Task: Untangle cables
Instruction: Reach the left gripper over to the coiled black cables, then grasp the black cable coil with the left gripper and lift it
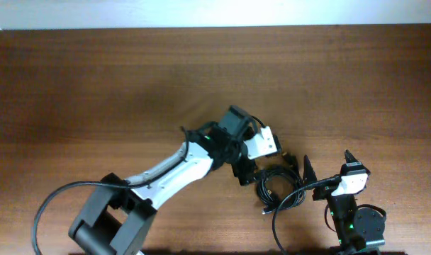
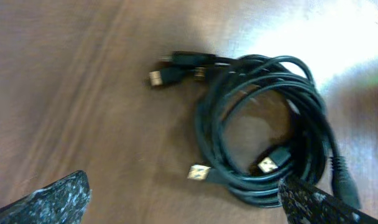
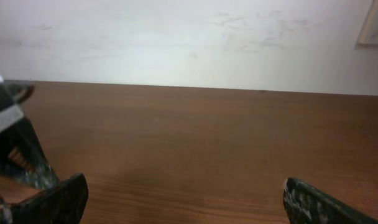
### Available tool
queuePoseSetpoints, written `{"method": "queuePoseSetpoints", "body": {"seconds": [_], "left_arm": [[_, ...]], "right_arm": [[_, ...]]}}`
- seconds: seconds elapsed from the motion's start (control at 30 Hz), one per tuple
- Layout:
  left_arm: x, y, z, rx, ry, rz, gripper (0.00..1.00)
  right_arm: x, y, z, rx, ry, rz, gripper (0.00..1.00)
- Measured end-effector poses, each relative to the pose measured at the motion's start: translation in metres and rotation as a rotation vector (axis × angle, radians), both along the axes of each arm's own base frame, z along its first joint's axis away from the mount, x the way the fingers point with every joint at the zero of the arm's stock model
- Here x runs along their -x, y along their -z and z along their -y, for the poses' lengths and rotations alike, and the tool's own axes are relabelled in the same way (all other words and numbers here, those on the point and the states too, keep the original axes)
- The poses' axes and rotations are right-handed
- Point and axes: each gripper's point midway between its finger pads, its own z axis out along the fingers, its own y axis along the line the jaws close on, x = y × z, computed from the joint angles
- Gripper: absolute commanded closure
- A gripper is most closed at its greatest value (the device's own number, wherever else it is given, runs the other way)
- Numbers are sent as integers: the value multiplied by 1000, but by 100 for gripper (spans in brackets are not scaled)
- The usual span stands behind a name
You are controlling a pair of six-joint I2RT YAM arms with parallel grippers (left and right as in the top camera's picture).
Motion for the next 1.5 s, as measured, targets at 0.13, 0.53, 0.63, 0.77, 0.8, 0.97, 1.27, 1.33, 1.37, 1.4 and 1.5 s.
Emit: {"method": "queuePoseSetpoints", "body": {"seconds": [0.13, 0.53, 0.63, 0.77, 0.8, 0.97, 1.27, 1.33, 1.37, 1.4, 1.5], "left_arm": [[22, 9, 0, -45, 48, -48, 1], [40, 17, 43, 31, 160, -16, 1], [38, 55, 38, -40, 141, -49, 2], [29, 52, 47, -5, 137, -10, 5], [28, 52, 48, 2, 137, -3, 7], [23, 65, 53, 6, 130, -2, 25], [15, 60, 61, 44, 126, 37, 34], [16, 60, 60, 42, 126, 36, 35], [16, 60, 60, 41, 126, 34, 36], [16, 60, 60, 40, 126, 34, 37], [16, 60, 60, 40, 126, 34, 36]], "right_arm": [[0, 0, 0, 0, 0, 0, 1], [0, 0, 0, 0, 0, 0, 1], [0, 0, 0, 0, 0, 0, 1], [0, 0, 0, 0, 0, 0, 1], [0, 0, 0, 0, 0, 0, 1], [0, 0, 0, 0, 0, 0, 1], [0, 0, 0, 0, 0, 0, 1], [0, 0, 0, 1, 0, 0, 1], [0, 0, 0, 0, 0, 0, 1], [0, 0, 0, 0, 0, 0, 1], [0, 0, 0, 0, 0, 0, 1]]}}
